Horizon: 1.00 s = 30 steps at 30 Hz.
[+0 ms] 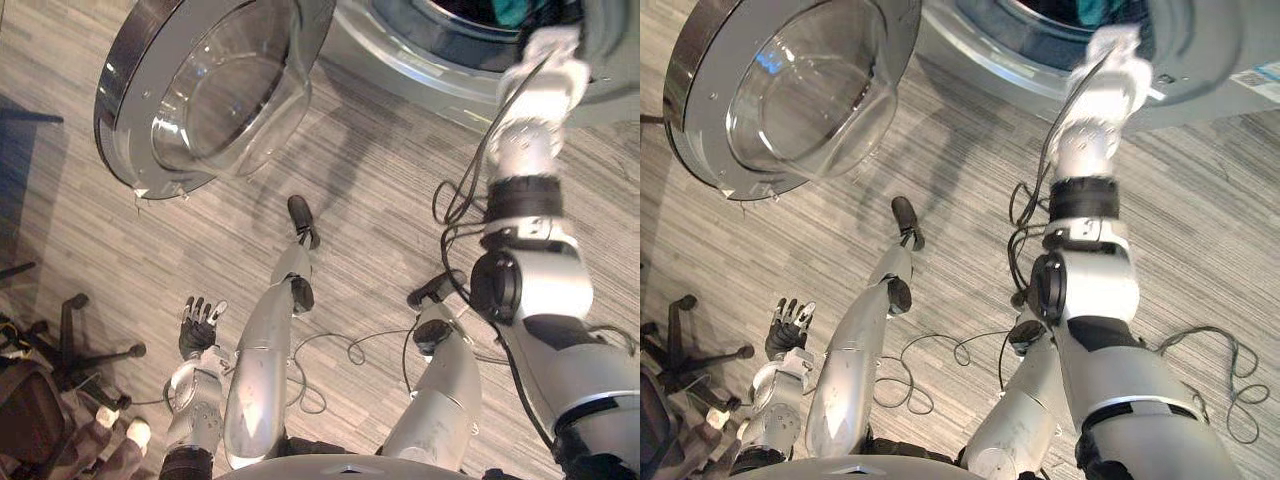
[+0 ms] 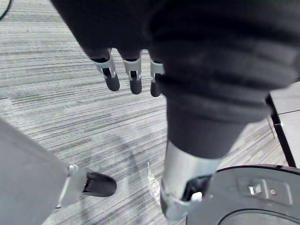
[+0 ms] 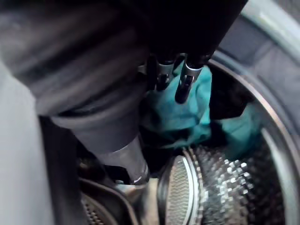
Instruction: Pick up the laundry basket with both hands and put the clothes into the washing machine.
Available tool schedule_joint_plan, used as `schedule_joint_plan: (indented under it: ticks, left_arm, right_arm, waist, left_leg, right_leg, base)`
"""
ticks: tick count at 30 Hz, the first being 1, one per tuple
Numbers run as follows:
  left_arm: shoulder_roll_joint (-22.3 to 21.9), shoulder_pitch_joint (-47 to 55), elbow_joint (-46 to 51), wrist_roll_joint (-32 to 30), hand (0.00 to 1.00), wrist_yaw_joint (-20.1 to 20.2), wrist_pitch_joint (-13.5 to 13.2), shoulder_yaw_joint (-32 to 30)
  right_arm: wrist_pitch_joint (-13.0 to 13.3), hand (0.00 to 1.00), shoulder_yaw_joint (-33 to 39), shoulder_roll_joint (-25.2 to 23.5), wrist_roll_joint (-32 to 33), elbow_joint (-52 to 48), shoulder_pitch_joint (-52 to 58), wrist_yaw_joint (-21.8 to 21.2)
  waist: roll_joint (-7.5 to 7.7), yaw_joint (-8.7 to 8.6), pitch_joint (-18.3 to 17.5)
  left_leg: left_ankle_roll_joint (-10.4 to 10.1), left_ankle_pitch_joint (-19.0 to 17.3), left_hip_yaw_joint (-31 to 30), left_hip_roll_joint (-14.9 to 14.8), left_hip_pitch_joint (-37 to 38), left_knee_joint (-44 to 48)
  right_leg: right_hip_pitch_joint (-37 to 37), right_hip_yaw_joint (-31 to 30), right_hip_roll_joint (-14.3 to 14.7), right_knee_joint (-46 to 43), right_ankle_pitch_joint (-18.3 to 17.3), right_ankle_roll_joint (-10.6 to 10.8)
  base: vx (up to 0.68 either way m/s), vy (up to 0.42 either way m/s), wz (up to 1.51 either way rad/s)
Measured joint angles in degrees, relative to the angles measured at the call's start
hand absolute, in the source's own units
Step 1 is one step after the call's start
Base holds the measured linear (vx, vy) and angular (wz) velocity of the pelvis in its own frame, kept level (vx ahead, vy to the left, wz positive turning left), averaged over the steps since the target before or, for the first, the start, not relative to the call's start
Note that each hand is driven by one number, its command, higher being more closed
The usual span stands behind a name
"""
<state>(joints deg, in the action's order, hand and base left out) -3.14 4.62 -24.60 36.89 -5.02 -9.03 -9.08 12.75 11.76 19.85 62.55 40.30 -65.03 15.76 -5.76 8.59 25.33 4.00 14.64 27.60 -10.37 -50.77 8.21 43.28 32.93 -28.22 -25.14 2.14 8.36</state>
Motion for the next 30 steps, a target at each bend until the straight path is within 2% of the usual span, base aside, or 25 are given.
schedule_joint_plan:
  ticks: [1,2,4,6,7,9,11,14,17,21,23,24,26,27,28,29,30]
  left_arm:
    - [0.7,-0.2,-1.5,-0.1,0.00,0.5,0.1,0.0]
    - [0.9,-0.1,-2.1,-0.2,0.00,0.6,0.4,0.0]
    - [1.3,-0.1,-3.8,-2.1,0.00,1.9,0.7,-1.3]
    - [1.6,-0.1,-4.5,-2.4,0.00,2.2,1.0,-2.2]
    - [1.8,-0.1,-5.6,-3.1,0.00,2.2,1.0,-2.5]
    - [2.1,-0.1,-6.9,-4.6,0.00,2.2,1.2,-2.5]
    - [2.0,0.1,-9.2,-6.3,0.00,2.1,1.2,-2.4]
    - [2.4,0.4,-12.8,-8.7,0.00,2.1,1.1,-2.2]
    - [3.0,0.2,-16.5,-10.2,0.00,1.6,1.1,-2.1]
    - [3.1,-0.1,-20.5,-11.6,0.00,1.5,1.7,-2.3]
    - [2.5,-0.5,-22.5,-12.9,0.00,1.5,1.8,-4.4]
    - [2.5,-0.5,-24.3,-13.5,0.00,1.4,1.9,-4.7]
    - [2.6,-0.5,-26.5,-13.5,0.00,1.4,2.4,-5.2]
    - [3.0,-0.6,-28.2,-13.5,0.00,0.9,2.8,-7.6]
    - [3.0,-0.8,-28.4,-13.5,0.00,0.7,2.8,-8.1]
    - [2.9,-0.2,-29.6,-13.5,0.00,0.1,2.8,-9.2]
    - [3.3,0.0,-30.9,-13.6,0.00,0.0,2.9,-9.2]
  right_arm:
    - [-1.3,0.00,-0.4,-2.0,-3.4,0.1,5.0,-1.7]
    - [-2.0,0.00,-0.4,-3.2,-5.3,0.5,7.8,-2.2]
    - [-3.7,0.00,-0.3,-7.7,-12.5,0.8,21.7,-3.2]
    - [-4.9,0.00,-0.3,-10.7,-17.3,-1.1,32.2,-3.4]
    - [-5.6,0.00,-0.1,-13.2,-22.2,-3.2,40.3,-3.8]
    - [-5.7,0.00,0.3,-15.8,-27.5,-6.3,50.4,-4.1]
    - [-5.6,0.00,0.5,-17.1,-35.4,-8.3,60.4,-4.1]
    - [-5.6,0.00,0.7,-17.8,-42.5,-7.6,67.1,-4.5]
    - [-5.7,0.00,0.9,-18.9,-44.5,-4.2,69.7,-5.4]
    - [-6.6,0.00,3.0,-20.5,-44.6,0.9,71.8,-7.0]
    - [-6.9,0.00,4.2,-21.1,-44.8,1.9,72.2,-7.1]
    - [-6.9,0.00,5.2,-21.6,-44.8,2.2,73.0,-7.2]
    - [-7.0,0.00,7.5,-21.5,-44.7,5.1,73.7,-7.6]
    - [-6.9,0.00,9.6,-21.8,-44.5,9.1,74.3,-7.6]
    - [-6.9,0.00,9.8,-21.7,-44.5,10.1,74.2,-7.7]
    - [-7.0,0.00,10.6,-20.4,-44.5,12.3,74.3,-7.7]
    - [-7.1,0.00,11.1,-20.3,-44.6,13.2,74.6,-7.7]
  waist:
    - [1.31,-0.30,-0.7]
    - [2.08,-0.37,-1.0]
    - [3.43,-1.51,-2.3]
    - [4.33,-2.06,-3.2]
    - [4.52,-2.86,-3.3]
    - [4.74,-4.07,-3.6]
    - [5.33,-4.87,-5.7]
    - [6.92,-5.34,-9.3]
    - [8.44,-5.84,-11.1]
    - [8.74,-6.19,-13.6]
    - [8.54,-6.42,-14.1]
    - [8.49,-7.28,-15.2]
    - [8.25,-7.99,-16.7]
    - [9.75,-8.93,-18.8]
    - [9.95,-8.64,-18.8]
    - [9.35,-8.11,-18.8]
    - [9.23,-8.66,-19.0]
  left_leg:
    - [-0.1,-0.7,0.4,-0.9,0.2,1.3]
    - [-0.1,-1.1,0.8,-1.2,0.5,1.8]
    - [-1.0,-3.0,0.6,-2.1,2.4,3.9]
    - [-1.4,-3.9,0.5,-2.8,3.5,4.9]
    - [-1.5,-4.1,0.5,-3.1,5.1,5.0]
    - [-2.1,-4.5,0.6,-3.2,8.4,4.7]
    - [-2.8,-5.1,0.9,-3.2,13.1,4.3]
    - [-3.8,-4.9,1.7,-3.1,19.6,0.9]
    - [-4.4,-4.4,2.3,-2.9,26.4,-1.1]
    - [-5.5,-4.0,4.8,-3.0,32.8,-4.3]
    - [-5.5,-4.0,6.2,-3.3,35.5,-4.9]
    - [-5.6,-4.1,7.2,-3.2,37.3,-6.3]
    - [-6.0,-3.9,8.0,-2.5,39.7,-9.2]
    - [-6.5,-3.9,8.3,-0.6,41.7,-11.3]
    - [-6.3,-3.8,7.9,-0.4,42.2,-10.4]
    - [-6.5,-4.7,6.8,0.1,45.6,-10.7]
    - [-6.9,-4.8,7.1,0.5,47.2,-12.0]
  right_leg:
    - [-0.2,-0.7,0.5,0.1,-0.1,-0.1]
    - [-0.3,-1.1,0.7,0.1,-0.1,-0.2]
    - [-2.7,-1.3,1.1,0.1,-0.9,-0.4]
    - [-4.0,-1.5,1.7,0.7,-1.2,-0.4]
    - [-5.9,-1.4,2.2,1.2,-1.4,-0.2]
    - [-9.3,-1.3,2.6,2.2,-1.4,-0.1]
    - [-13.8,-1.2,3.0,3.3,-1.8,0.4]
    - [-19.8,-0.9,4.4,6.3,-1.8,0.4]
    - [-25.7,-1.0,5.2,8.4,-1.6,0.1]
    - [-30.7,-1.3,6.3,11.8,-1.3,-0.3]
    - [-32.8,-2.8,7.9,14.2,-0.9,-0.9]
    - [-33.8,-3.9,8.6,15.7,-0.6,-1.2]
    - [-35.6,-4.2,9.7,18.4,-0.5,-1.4]
    - [-36.4,-5.9,9.2,21.7,-0.2,-2.0]
    - [-36.7,-6.5,9.2,21.9,-0.1,-1.9]
    - [-38.5,-8.7,10.6,23.4,0.1,-1.7]
    - [-40.1,-9.5,11.1,24.5,0.1,-1.7]
  base:
    - [-0.04,-0.061,-0.27]
    - [-0.04,-0.080,-0.27]
    - [-0.02,-0.062,-0.18]
    - [-0.03,-0.061,-0.14]
    - [-0.03,-0.063,-0.12]
    - [-0.03,-0.065,-0.11]
    - [-0.03,-0.064,-0.11]
    - [0.00,-0.077,-0.11]
    - [0.03,-0.079,-0.14]
    - [0.01,-0.059,-0.23]
    - [0.01,-0.026,-0.52]
    - [-0.01,-0.019,-0.36]
    - [0.00,0.010,-0.20]
    - [0.01,0.037,-0.18]
    - [0.10,0.023,-0.66]
    - [0.10,-0.016,-0.65]
    - [0.10,-0.004,-0.63]
